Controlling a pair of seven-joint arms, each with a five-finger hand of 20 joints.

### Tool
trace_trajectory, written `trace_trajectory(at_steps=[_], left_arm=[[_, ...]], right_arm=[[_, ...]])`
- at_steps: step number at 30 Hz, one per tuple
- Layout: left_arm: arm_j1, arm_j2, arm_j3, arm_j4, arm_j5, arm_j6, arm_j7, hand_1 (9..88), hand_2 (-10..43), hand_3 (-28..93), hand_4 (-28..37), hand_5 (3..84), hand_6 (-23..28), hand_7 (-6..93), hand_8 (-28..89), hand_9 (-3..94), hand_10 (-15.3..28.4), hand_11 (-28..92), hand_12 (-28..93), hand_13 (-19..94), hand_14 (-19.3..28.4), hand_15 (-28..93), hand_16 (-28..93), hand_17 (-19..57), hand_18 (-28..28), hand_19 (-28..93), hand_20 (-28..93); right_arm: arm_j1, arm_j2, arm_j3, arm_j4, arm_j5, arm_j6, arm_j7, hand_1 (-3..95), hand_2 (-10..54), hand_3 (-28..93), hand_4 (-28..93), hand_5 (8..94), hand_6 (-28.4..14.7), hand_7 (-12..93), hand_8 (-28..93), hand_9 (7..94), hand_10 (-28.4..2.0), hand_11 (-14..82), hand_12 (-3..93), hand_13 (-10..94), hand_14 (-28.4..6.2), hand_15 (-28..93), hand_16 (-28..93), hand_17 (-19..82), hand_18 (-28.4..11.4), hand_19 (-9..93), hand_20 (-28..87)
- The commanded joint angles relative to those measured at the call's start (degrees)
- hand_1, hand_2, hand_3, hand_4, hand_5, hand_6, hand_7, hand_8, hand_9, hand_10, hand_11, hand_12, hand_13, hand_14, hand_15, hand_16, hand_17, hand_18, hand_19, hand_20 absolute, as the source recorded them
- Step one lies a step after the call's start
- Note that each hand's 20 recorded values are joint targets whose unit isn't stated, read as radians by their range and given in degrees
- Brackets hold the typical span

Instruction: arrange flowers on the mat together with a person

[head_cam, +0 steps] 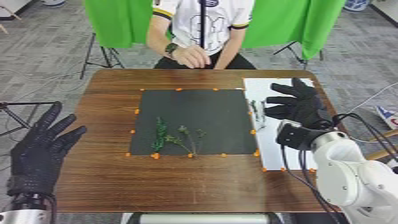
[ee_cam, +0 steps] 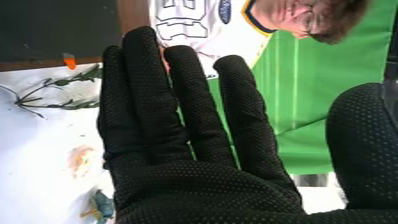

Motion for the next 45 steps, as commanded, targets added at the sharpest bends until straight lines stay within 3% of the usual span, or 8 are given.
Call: trace_trajectory(at_steps=[1,9,13,20,31,36,39,45], left_arm=[[0.6,-0.63,0.13,0.27,0.31,-0.08,-1.38,16.4,7.3,74,-28.3,29.0,2.6,9.2,-8,27.3,13.4,15,13,20,21.8,46,-4,-10.2,19.2,37,16],[-0.3,-1.09,0.6,0.53,1.07,-1.12,-2.82,16.6,7.4,74,-28.3,29.2,2.8,9.1,-8,27.4,13.5,15,13,20,21.8,46,-5,-10.1,19.3,37,16],[-0.1,-0.67,1.0,0.72,0.59,-0.91,-1.67,16.7,7.4,74,-28.3,29.3,2.9,9.0,-8,27.4,13.6,15,13,20,21.7,45,-5,-10.0,19.3,37,16],[1.2,0.79,1.19,0.77,-0.53,-0.92,0.32,16.9,7.3,75,-28.3,28.9,2.8,8.9,-8,26.7,13.3,14,13,20,21.6,43,-5,-9.8,19.9,37,16],[0.4,0.29,1.46,0.71,-0.27,-0.97,-0.9,17.4,7.1,75,-28.3,28.8,2.7,8.8,-8,26.8,13.4,14,13,20,21.5,42,-4,-9.7,20.2,37,15],[-0.4,-0.91,1.65,0.66,0.72,-1.22,-2.29,17.5,7.1,75,-28.3,28.8,2.8,8.8,-8,26.8,13.3,14,13,20,21.5,42,-4,-9.7,20.1,37,15],[0.4,0.3,1.65,0.44,-0.38,-0.48,-1.04,17.7,7.0,75,-28.3,28.8,2.8,8.9,-8,26.8,13.4,14,13,20,21.6,42,-4,-9.7,20.1,37,15],[-0.3,-0.63,1.47,0.53,0.33,-0.93,-2.37,18.0,7.1,75,-28.3,28.8,2.8,8.9,-8,26.9,13.4,14,13,20,21.6,43,-4,-9.7,20.1,37,15]], right_arm=[[-1.0,0.1,0.9,-0.5,-0.2,-1.5,-0.8,16.1,10.7,69,-23,54.8,-3.0,11,-11,58.3,-21.3,14.6,13.8,50,-24.2,46,9,22,-28.4,67,2],[-0.5,-0.6,0.8,0.0,-1.3,-3.7,0.6,16.2,10.6,69,-23,55.5,-2.9,11,-11,58.7,-21.3,14.7,13.8,51,-24.2,46,9,22,-28.4,67,3],[-0.5,-0.6,1.0,0.3,-1.7,-5.5,0.5,17.0,10.3,70,-22,61.1,-3.1,13,-12,59.9,-20.7,14.5,13.6,51,-24.1,46,9,22,-28.4,66,3],[-1.1,-0.9,1.8,0.7,-1.6,-8.0,0.5,17.4,9.5,71,-23,59.0,-2.6,12,-12,59.7,-20.2,13.9,13.5,51,-24.1,45,9,21,-28.4,66,3],[-1.5,-1.8,3.2,1.2,-2.9,-11.6,1.8,18.2,8.0,71,-23,58.5,-2.1,12,-12,60.5,-19.9,13.9,13.6,52,-23.9,45,10,21,-28.4,65,5],[-1.3,-1.7,3.0,1.2,-3.2,-11.7,2.3,18.4,7.8,71,-23,58.5,-2.0,12,-12,60.5,-19.9,13.9,13.6,52,-23.9,45,10,21,-28.4,65,5],[-1.6,-1.8,3.0,1.2,-3.5,-11.8,2.4,18.5,7.7,72,-23,58.4,-1.9,12,-12,60.5,-19.8,13.9,13.6,52,-23.9,45,10,21,-28.4,65,5],[-0.9,-1.8,2.5,1.2,-4.3,-11.3,2.9,18.8,7.6,72,-23,58.5,-2.0,12,-12,60.6,-19.8,14.0,13.7,52,-23.9,45,10,21,-28.4,65,6]])
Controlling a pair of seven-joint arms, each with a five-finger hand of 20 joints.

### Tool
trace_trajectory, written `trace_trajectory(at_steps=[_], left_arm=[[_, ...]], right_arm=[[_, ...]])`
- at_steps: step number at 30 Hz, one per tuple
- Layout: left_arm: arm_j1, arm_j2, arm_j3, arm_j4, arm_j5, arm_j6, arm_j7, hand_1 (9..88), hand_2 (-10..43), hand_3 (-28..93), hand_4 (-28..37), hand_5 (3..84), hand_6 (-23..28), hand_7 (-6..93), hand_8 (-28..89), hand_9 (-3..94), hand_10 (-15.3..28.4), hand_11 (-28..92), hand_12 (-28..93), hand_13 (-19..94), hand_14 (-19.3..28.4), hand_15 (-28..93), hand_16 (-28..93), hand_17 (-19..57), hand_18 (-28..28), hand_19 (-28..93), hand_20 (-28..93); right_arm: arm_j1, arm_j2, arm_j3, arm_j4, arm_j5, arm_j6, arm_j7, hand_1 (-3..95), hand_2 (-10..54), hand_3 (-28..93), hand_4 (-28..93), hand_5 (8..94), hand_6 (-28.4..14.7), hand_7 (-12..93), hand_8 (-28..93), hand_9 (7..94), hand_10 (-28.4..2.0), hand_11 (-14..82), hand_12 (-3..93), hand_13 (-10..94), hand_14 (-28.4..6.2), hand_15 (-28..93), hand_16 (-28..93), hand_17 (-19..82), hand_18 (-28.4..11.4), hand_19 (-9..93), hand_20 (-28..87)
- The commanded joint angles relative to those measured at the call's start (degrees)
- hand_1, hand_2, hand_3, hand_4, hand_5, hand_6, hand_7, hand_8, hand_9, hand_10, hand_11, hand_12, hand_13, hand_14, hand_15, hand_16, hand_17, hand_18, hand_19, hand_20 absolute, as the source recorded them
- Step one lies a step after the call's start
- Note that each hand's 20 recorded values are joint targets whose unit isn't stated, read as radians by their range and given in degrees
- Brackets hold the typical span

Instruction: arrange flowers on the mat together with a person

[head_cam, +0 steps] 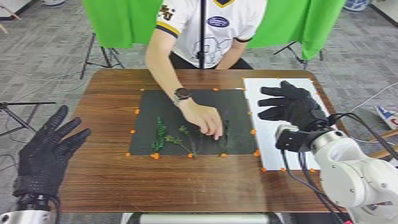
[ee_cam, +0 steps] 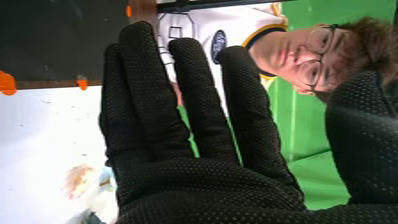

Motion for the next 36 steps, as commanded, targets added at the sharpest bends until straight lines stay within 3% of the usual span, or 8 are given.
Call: trace_trajectory(at_steps=[1,6,10,17,22,28,32,36], left_arm=[[0.3,-0.55,0.23,0.11,0.25,-0.33,-0.91,18.1,7.1,75,-28.3,28.8,2.8,8.9,-8,26.9,13.4,14,13,20,21.6,43,-4,-9.7,20.1,37,15],[0.0,-0.91,0.2,0.14,0.48,-0.57,-1.75,18.2,7.2,75,-28.3,28.8,2.9,8.9,-8,26.9,13.4,14,13,20,21.6,43,-4,-9.7,20.1,37,15],[1.5,1.32,0.3,-0.18,-1.49,0.59,0.86,18.4,7.2,75,-28.2,28.9,3.0,8.9,-8,27.0,13.4,15,13,20,21.6,43,-4,-9.7,20.1,37,15],[0.6,-0.05,0.22,-0.04,-0.28,-0.17,-0.95,18.5,7.3,75,-28.1,28.9,3.1,9.0,-8,27.0,13.4,15,13,20,21.6,43,-4,-9.7,20.0,37,15],[0.7,0.75,0.4,-0.03,-1.08,0.31,-0.3,18.5,7.3,75,-28.0,28.9,3.2,8.9,-8,27.0,13.5,15,13,20,21.6,43,-4,-9.7,19.9,37,15],[0.7,1.08,0.46,-0.08,-1.25,0.47,0.03,18.7,7.4,75,-28.0,28.9,3.3,9.1,-8,27.0,13.5,15,13,20,21.6,43,-4,-9.7,19.9,37,15],[0.6,0.58,0.45,-0.1,-0.7,0.18,-0.49,18.7,7.4,75,-27.9,29.1,3.5,9.3,-8,27.1,13.6,15,13,20,21.6,44,-4,-9.7,19.9,37,15],[0.8,1.28,0.65,-0.12,-1.41,0.64,0.37,18.7,7.4,75,-27.8,29.1,3.6,9.4,-8,27.2,13.7,15,13,20,21.6,44,-4,-9.7,19.8,37,15]], right_arm=[[0.0,-0.2,-0.3,0.0,-1.8,0.4,0.8,18.9,7.6,72,-23,58.5,-2.0,12,-12,60.8,-19.8,14.1,13.7,52,-23.9,45,10,21,-28.4,65,6],[-0.1,-0.2,-0.2,0.0,-2.0,0.6,1.1,19.2,7.4,72,-23,58.6,-1.9,12,-12,61.1,-20.0,14.4,13.8,52,-23.6,45,10,21,-28.4,65,6],[-0.5,0.0,-0.1,-0.1,-2.4,0.8,1.2,19.3,7.3,72,-23,58.6,-1.9,12,-12,61.3,-20.0,14.6,13.8,52,-23.4,46,10,21,-28.4,65,6],[-0.2,0.1,-0.3,-0.2,-3.5,1.8,1.7,19.6,7.1,72,-23,58.5,-1.9,12,-12,61.5,-20.2,14.9,13.9,53,-23.3,46,10,22,-28.4,66,6],[0.4,0.5,-0.9,-0.2,-5.5,3.1,2.6,19.9,6.9,72,-23,58.4,-2.0,12,-12,61.8,-20.3,15.3,14.0,53,-23.0,47,10,22,-28.4,66,6],[9.4,2.0,-8.8,1.3,-16.2,8.3,11.8,22.4,4.8,72,-22,57.2,-2.2,12,-12,62.8,-20.6,16.5,14.4,55,-21.8,50,11,23,-28.3,68,7],[8.8,3.0,-8.1,1.5,-21.0,7.7,14.9,24.1,2.9,72,-22,56.1,-2.2,12,-11,64.0,-20.4,17.9,14.8,56,-21.0,51,11,25,-28.0,69,7],[9.9,4.5,-10.1,1.9,-28.8,8.6,19.9,26.2,1.4,72,-22,55.9,-2.1,12,-11,64.8,-20.3,18.6,15.0,58,-20.4,52,11,26,-27.4,70,6]])
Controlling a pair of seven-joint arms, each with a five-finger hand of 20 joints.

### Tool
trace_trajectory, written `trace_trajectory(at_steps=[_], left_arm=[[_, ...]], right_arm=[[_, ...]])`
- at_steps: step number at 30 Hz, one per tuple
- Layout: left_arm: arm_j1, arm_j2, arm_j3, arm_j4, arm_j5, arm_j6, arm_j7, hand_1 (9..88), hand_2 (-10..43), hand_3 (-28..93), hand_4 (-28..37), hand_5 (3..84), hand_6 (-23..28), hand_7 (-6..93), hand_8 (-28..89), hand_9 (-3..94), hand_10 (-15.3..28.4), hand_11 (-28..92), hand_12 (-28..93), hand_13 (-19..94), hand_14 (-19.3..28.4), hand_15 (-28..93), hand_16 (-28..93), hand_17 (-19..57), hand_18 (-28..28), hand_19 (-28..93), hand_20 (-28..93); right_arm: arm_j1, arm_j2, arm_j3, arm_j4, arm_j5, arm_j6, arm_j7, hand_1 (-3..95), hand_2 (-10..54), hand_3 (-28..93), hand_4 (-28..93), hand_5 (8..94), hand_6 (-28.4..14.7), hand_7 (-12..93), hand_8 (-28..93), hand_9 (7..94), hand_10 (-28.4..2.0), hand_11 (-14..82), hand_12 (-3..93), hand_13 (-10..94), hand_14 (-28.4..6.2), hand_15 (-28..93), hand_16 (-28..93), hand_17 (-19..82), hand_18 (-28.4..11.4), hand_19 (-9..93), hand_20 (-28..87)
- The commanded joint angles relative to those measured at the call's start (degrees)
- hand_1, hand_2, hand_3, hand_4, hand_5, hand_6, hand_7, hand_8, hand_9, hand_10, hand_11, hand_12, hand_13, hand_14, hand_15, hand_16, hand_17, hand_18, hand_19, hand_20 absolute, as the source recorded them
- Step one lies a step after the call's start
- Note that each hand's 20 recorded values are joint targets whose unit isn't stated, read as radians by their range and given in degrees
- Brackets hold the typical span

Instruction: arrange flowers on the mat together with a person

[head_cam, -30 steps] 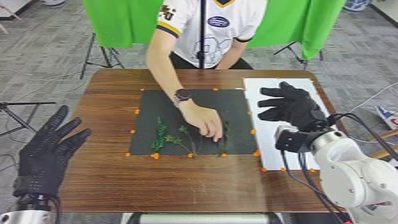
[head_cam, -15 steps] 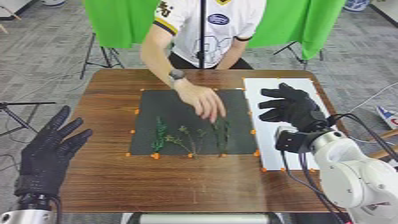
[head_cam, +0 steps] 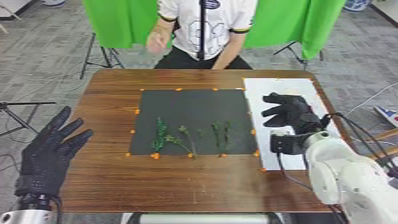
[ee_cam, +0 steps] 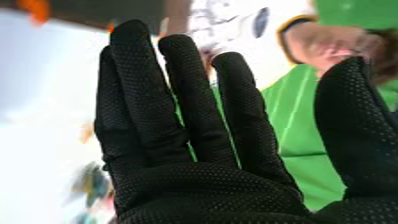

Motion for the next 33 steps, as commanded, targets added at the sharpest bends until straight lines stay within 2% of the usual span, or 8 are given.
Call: trace_trajectory(at_steps=[1,4,12,14,16,17,25,33], left_arm=[[0.7,0.37,0.45,-0.04,-0.6,0.4,0.55,18.7,7.4,75,-27.8,29.2,3.6,9.4,-8,27.2,13.7,15,13,20,21.6,44,-4,-9.7,19.8,37,15],[0.2,-0.38,0.37,0.0,0.18,0.07,-0.39,18.8,7.4,75,-27.7,29.2,3.6,9.5,-8,27.2,13.7,16,13,20,21.6,44,-4,-9.7,19.7,37,15],[0.2,0.09,0.28,0.08,-0.03,0.04,-0.32,19.0,7.4,75,-27.3,29.2,3.6,9.5,-8,27.3,13.7,16,13,20,21.6,44,-4,-9.6,19.6,38,15],[-0.4,-0.6,0.26,0.14,0.61,-0.28,-1.26,19.1,7.4,75,-27.2,29.2,3.7,9.6,-8,27.3,13.7,16,13,20,21.6,44,-4,-9.6,19.6,38,15],[-0.6,-1.06,0.12,0.12,1.24,-0.6,-2.01,19.2,7.4,75,-27.1,29.2,3.7,9.6,-8,27.3,13.7,16,13,20,21.6,44,-4,-9.6,19.6,38,15],[-0.4,-0.64,0.14,0.12,0.9,-0.45,-1.61,19.2,7.4,75,-27.1,29.2,3.7,9.6,-8,27.3,13.7,16,13,20,21.7,44,-4,-9.6,19.6,38,15],[-1.4,-1.85,0.07,0.18,2.33,-1.3,-3.55,19.3,7.3,75,-26.8,29.1,3.7,9.7,-8,27.4,13.9,16,13,20,21.7,44,-5,-9.6,19.6,38,15],[-1.6,-0.92,0.34,0.31,1.26,-0.71,-2.45,19.7,7.2,76,-26.6,29.1,3.7,9.8,-8,27.4,13.9,16,13,20,21.7,44,-5,-9.6,19.6,38,15]], right_arm=[[4.1,2.7,-1.6,0.9,-10.5,0.6,6.7,26.6,1.1,72,-22,55.9,-2.1,12,-11,65.2,-20.3,18.7,15.0,59,-20.2,53,11,27,-27.2,71,6],[6.3,3.7,-4.5,1.7,-17.8,1.0,11.4,27.5,0.4,72,-22,55.8,-2.1,12,-11,66.2,-19.9,19.4,15.1,61,-19.7,53,11,29,-27.0,73,5],[11.6,5.0,-10.2,4.2,-27.8,-1.7,19.3,29.4,-0.7,71,-21,56.5,-2.1,12,-11,69.0,-19.3,20.6,15.3,65,-18.4,55,11,32,-26.8,76,3],[12.9,5.2,-11.4,4.7,-29.6,-2.9,20.8,29.5,-0.9,70,-21,56.5,-2.0,12,-11,69.3,-19.2,20.8,15.4,65,-18.3,54,11,32,-26.6,76,2],[13.7,5.1,-12.1,5.3,-33.9,-8.5,23.5,29.6,-1.1,70,-21,56.4,-2.1,12,-11,69.5,-19.2,20.7,15.4,66,-18.0,54,11,32,-26.6,77,1],[14.5,5.3,-13.2,5.7,-36.2,-10.6,24.4,29.7,-1.2,70,-21,56.0,-2.3,12,-11,69.5,-19.2,20.7,15.3,66,-18.2,54,11,32,-26.8,77,1],[20.7,6.2,-21.6,9.8,-43.5,-16.6,29.8,31.2,-2.2,70,-20,56.7,-2.2,12,-11,71.1,-18.7,20.7,15.5,68,-17.4,54,11,33,-26.9,78,-1],[29.1,6.0,-31.0,15.0,-47.0,-20.7,32.1,33.1,-3.8,69,-20,57.2,-1.6,12,-11,72.4,-18.6,20.6,15.8,70,-16.6,53,12,34,-26.5,79,-3]])
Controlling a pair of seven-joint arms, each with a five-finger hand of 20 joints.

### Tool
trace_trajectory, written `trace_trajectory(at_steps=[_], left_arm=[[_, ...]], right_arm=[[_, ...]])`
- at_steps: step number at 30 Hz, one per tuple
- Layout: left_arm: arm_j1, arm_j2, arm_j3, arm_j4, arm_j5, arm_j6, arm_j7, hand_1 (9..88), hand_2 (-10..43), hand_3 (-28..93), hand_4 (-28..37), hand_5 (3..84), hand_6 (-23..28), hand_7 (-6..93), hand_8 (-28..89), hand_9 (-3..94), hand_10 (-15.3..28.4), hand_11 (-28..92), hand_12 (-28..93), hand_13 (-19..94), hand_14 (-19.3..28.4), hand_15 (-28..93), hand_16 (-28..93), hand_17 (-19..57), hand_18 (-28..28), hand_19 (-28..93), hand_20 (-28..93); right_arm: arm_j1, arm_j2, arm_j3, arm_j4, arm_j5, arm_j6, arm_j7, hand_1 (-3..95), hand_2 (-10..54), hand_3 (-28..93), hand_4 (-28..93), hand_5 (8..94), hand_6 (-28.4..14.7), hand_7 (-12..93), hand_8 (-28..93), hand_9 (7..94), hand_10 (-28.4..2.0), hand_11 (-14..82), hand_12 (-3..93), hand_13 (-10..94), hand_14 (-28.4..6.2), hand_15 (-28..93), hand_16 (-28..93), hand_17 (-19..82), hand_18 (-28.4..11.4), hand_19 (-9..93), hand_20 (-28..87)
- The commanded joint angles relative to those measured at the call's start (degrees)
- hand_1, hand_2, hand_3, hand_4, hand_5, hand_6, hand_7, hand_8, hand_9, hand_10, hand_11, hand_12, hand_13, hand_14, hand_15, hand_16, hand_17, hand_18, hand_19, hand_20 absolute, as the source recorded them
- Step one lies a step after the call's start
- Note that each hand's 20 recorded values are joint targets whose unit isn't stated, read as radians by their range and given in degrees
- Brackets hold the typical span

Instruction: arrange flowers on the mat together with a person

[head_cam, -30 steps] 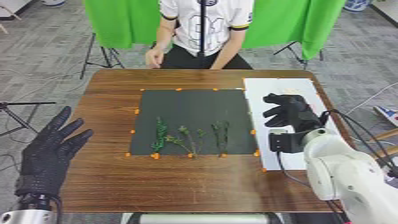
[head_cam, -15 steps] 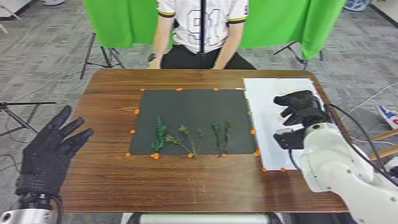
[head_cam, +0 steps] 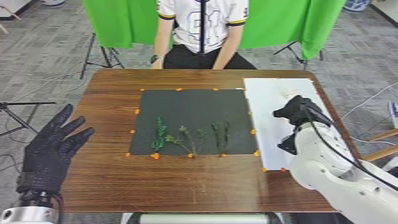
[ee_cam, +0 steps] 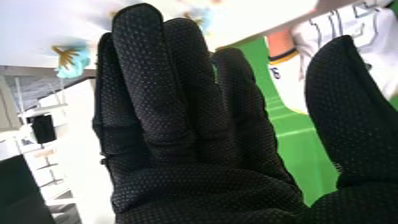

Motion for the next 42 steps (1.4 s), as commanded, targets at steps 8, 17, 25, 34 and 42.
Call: trace_trajectory(at_steps=[8,17,25,34,42], left_arm=[[0.1,0.67,0.54,0.28,-0.89,-0.13,0.86,19.9,7.2,76,-26.1,29.0,3.7,9.8,-8,27.4,13.9,16,13,20,21.6,44,-5,-9.6,19.6,38,15],[0.1,0.98,0.36,0.25,-1.46,0.19,1.25,20.0,7.0,76,-25.7,29.0,3.7,9.9,-8,27.5,13.9,17,13,20,21.6,44,-5,-9.6,19.6,38,15],[0.0,2.02,0.61,0.35,-2.34,0.59,1.88,20.1,7.0,76,-25.7,29.1,3.8,9.9,-8,27.5,13.9,17,13,20,21.7,45,-5,-9.6,19.6,38,15],[-0.9,0.21,0.69,0.46,-0.75,-0.17,0.17,20.2,6.9,76,-25.4,29.1,3.9,10.0,-8,27.4,13.9,17,13,20,21.7,45,-5,-9.6,19.7,38,15],[-1.3,-0.61,0.63,0.42,-0.08,-0.55,-0.6,20.3,7.0,76,-25.4,29.1,3.9,10.2,-8,27.4,13.9,17,13,20,21.7,45,-5,-9.6,19.6,38,15]], right_arm=[[12.2,-0.8,-12.9,8.4,-4.7,-5.3,3.9,34.2,-5.1,68,-20,56.2,-1.4,12,-11,72.2,-18.6,20.4,15.9,70,-16.3,52,12,34,-26.0,79,-4],[13.5,-1.1,-15.0,10.8,-3.2,-8.5,3.8,36.1,-6.7,67,-20,58.3,-1.2,12,-11,74.0,-18.0,21.0,15.9,71,-15.5,52,13,35,-25.8,79,-5],[15.0,-1.5,-17.4,12.5,-2.5,-8.7,3.3,36.7,-7.6,67,-21,60.3,-0.7,13,-11,74.4,-17.5,21.0,16.0,72,-15.2,51,13,35,-25.7,78,-6],[18.8,-3.0,-22.3,15.1,-4.4,-7.8,3.1,37.7,-8.9,67,-22,61.2,0.4,13,-12,74.5,-16.8,21.1,16.0,72,-14.5,50,13,35,-25.3,78,-6],[20.5,-2.7,-27.1,17.2,-7.4,-3.0,3.2,56.6,-9.5,58,-28,84.1,4.5,15,-2,90.6,-7.8,15.6,23.5,82,-7.6,43,18,41,-20.8,76,-5]])
